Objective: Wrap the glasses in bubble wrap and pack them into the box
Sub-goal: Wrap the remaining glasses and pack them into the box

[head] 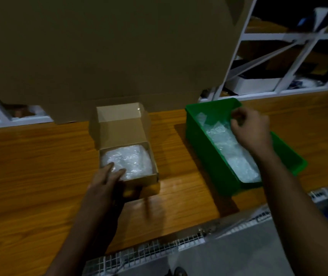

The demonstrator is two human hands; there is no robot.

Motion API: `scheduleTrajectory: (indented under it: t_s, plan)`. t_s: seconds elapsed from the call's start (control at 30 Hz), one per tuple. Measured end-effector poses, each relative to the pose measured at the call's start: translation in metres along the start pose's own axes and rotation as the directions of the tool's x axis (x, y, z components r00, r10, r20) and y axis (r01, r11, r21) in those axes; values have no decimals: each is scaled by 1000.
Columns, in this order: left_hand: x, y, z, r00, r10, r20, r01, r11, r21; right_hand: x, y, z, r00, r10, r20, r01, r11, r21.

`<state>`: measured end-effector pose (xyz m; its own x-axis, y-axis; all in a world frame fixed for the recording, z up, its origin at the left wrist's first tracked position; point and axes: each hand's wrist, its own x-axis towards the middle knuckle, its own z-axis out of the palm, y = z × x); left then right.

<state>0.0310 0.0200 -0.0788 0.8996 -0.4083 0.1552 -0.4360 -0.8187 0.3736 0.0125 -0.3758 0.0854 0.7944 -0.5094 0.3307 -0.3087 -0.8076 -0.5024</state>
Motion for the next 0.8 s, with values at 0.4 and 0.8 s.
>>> scheduleTrajectory:
  t_s: [0.4,0.8]
  plan:
    - [13,2,15,984,-19,-178,12,999,-44,24,90,55,644,336,687,159,820,-550]
    - [15,36,-3,937,-80,-340,23,986,-168,9,28,-23,992,31,125,-41,996,82]
